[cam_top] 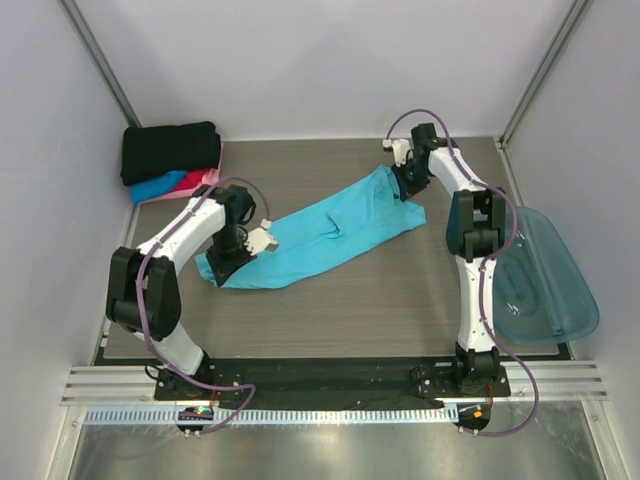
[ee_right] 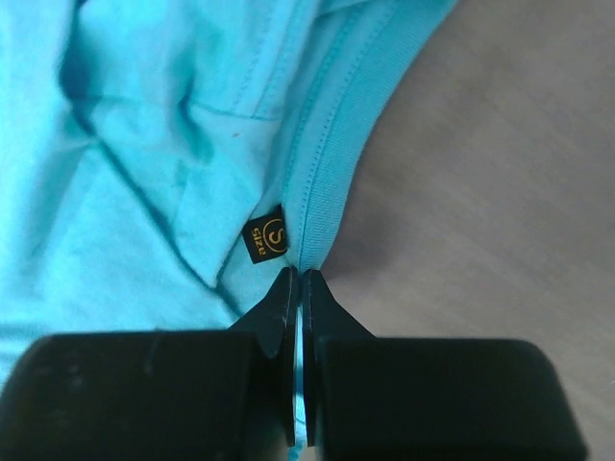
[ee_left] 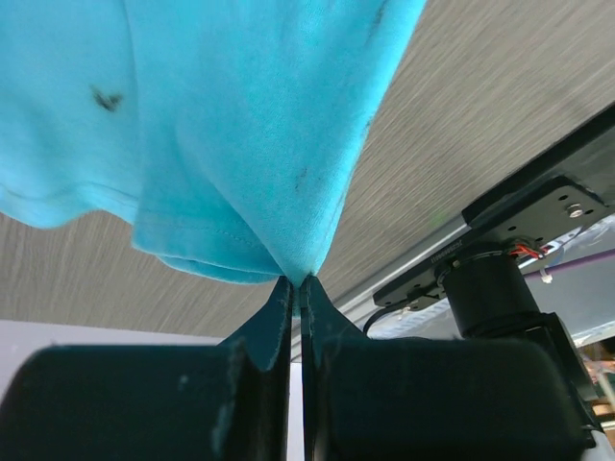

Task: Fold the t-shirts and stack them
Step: Fold the tshirt

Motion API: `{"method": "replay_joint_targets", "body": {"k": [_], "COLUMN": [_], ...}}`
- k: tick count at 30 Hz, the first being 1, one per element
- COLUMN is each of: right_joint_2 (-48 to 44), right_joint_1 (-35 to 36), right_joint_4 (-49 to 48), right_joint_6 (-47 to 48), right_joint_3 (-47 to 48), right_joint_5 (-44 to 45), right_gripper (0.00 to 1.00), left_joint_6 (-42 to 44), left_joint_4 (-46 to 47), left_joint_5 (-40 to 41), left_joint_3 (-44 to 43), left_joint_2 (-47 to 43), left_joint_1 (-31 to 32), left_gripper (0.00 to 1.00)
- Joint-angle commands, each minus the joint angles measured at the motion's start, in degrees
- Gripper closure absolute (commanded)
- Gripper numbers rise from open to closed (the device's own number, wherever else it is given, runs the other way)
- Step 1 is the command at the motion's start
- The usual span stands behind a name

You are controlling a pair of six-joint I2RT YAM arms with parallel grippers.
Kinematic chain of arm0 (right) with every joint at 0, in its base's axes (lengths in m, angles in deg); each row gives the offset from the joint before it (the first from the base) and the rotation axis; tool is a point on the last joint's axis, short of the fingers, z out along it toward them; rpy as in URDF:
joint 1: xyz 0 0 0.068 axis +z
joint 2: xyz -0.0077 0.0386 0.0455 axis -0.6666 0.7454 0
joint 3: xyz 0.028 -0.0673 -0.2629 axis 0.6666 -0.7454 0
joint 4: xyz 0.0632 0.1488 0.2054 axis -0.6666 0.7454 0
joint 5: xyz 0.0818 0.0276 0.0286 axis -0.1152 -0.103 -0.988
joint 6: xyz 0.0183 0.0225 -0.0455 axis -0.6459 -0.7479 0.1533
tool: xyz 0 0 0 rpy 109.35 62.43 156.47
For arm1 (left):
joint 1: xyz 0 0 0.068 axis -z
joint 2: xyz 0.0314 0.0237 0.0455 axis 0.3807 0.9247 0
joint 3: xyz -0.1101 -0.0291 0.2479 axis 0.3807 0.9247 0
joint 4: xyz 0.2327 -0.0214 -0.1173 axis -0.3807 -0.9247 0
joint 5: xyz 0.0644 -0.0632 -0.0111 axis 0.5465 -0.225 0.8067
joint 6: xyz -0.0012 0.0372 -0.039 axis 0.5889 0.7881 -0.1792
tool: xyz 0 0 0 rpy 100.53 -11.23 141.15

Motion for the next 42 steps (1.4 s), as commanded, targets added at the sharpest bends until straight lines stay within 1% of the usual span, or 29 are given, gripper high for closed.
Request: {"method": "replay_joint_targets", "body": {"k": [1, 3, 4, 6, 8, 10, 11, 13, 16, 18, 20, 22, 23, 24, 25, 26, 28, 29, 31, 32, 33, 34, 35, 36, 37, 38, 39, 40, 42], "right_joint_2": [8.1, 12.3, 14.2, 19.0, 20.2, 20.2, 20.4, 22.4, 26.1, 27.7, 28.0, 28.0, 27.5, 26.6, 24.2, 22.7, 15.5, 12.4, 1.4, -3.0, -6.9, -14.5, -18.0, -21.2, -24.8, -30.0, -32.8, -34.9, -40.2], "right_joint_1": [1.4, 2.8, 3.6, 5.7, 6.8, 8.3, 8.8, 9.8, 11.0, 11.6, 12.9, 13.3, 13.3, 13.2, 13.1, 12.6, 11.9, 11.0, 9.9, 8.8, 8.3, 8.0, 7.8, 8.0, 8.0, 8.0, 8.5, 8.7, 10.1], "right_joint_4": [-0.5, -0.9, -1.1, -3.9, -11.2, -17.7, -23.5, -28.1, -36.7, -42.8, -51.0, -55.4, -59.0, -61.2, -63.8, -63.7, -61.0, -59.8, -54.5, -52.8, -49.7, -48.8, -46.1, -42.7, -41.2, -39.6, -36.3, -34.8, -31.5], "right_joint_6": [1.5, 2.4, 3.8, 5.9, 9.1, 10.0, 10.3, 9.6, 7.2, 5.1, 3.4, 1.1, 0.2, -1.0, -2.9, -4.1, -6.0, -7.8, -15.3, -18.1, -24.1, -26.2, -28.1, -30.0, -32.1, -33.2, -34.1, -35.4, -35.9], "right_joint_3": [10.8, 17.3, 23.5, 27.9, 28.2, 24.7, 24.1, 25.1, 28.8, 30.6, 30.3, 30.7, 30.6, 30.2, 30.0, 30.2, 28.6, 24.4, 18.5, 11.8, 7.9, 4.0, -3.4, -7.2, -10.7, -17.0, -19.8, -22.4, -29.2], "right_joint_5": [3.9, 5.1, 6.3, 8.3, 10.1, 10.5, 10.3, 9.9, 8.6, 6.7, 6.6, 7.7, 8.7, 11.0, 17.1, 21.9, 25.3, 26.2, 26.0, 25.1, 22.1, 20.3, 18.5, 16.9, 10.5, 8.2, 5.7, -0.7, -6.2], "right_gripper": [0.99, 0.99, 0.99, 0.99, 0.99, 0.99, 0.99, 0.99, 0.99, 0.99, 0.95, 0.84, 0.67, 0.56, 0.45, 0.42, 0.39, 0.39, 0.39, 0.39, 0.38, 0.39, 0.39, 0.39, 0.38, 0.38, 0.39, 0.4, 0.43], "left_joint_6": [-1.3, -2.1, -2.5, -3.8, -4.6, -5.6, -6.0, -6.9, -8.4, -9.4, -10.4, -11.4, -11.6, -12.0, -12.7, -13.3, -15.3, -16.3, -19.4, -21.0, -23.0, -25.9, -27.6, -29.3, -31.1, -34.4, -35.9, -37.3, -42.3], "left_joint_4": [-13.5, -14.2, -15.1, -15.8, -15.9, -14.6, -14.0, -12.7, -11.2, -11.3, -12.0, -13.1, -13.5, -13.2, -12.8, -11.5, -9.9, -8.3, -6.6, -4.7, -3.8, -2.6, -2.0, -1.0, 0.2, 2.0, 2.9, 3.6, 5.2], "left_joint_5": [-4.4, -8.8, -10.1, -14.3, -17.0, -20.4, -21.4, -24.3, -27.1, -29.0, -31.0, -30.9, -29.2, -28.1, -26.8, -24.1, -20.7, -16.3, -13.9, -12.8, -12.5, -12.7, -12.9, -12.8, -13.2, -13.9, -16.2, -17.7, -24.1], "left_joint_3": [-3.2, -4.0, -4.7, -5.4, -7.0, -8.1, -10.0, -12.4, -19.2, -26.7, -35.0, -39.5, -41.0, -43.2, -43.7, -44.7, -44.8, -44.4, -42.9, -42.0, -40.0, -39.1, -38.4, -36.3, -35.4, -33.8, -32.3, -28.6, -24.6], "left_joint_2": [-2.0, -0.7, 0.0, 2.8, 4.5, 7.0, 8.0, 12.2, 19.1, 21.8, 25.1, 26.2, 25.6, 24.5, 23.2, 19.6, 14.0, 12.4, 7.2, 5.6, 4.2, 2.1, 1.2, 0.5, -0.6, -2.0, -2.5, -3.0, -3.3], "left_joint_1": [4.8, 10.4, 12.6, 18.8, 24.5, 27.9, 31.4, 34.2, 38.7, 39.7, 40.4, 40.4, 40.4, 40.3, 39.9, 39.7, 38.5, 37.4, 35.1, 31.8, 29.9, 28.0, 24.1, 22.2, 20.1, 18.0, 13.9, 11.8, 5.7], "left_gripper": [1.0, 0.99, 1.0, 0.99, 0.99, 0.99, 0.99, 0.97, 0.93, 0.84, 0.81, 0.8, 0.78, 0.76, 0.73, 0.67, 0.61, 0.59, 0.5, 0.46, 0.43, 0.43, 0.44, 0.47, 0.51, 0.51, 0.54, 0.64, 0.84]}}
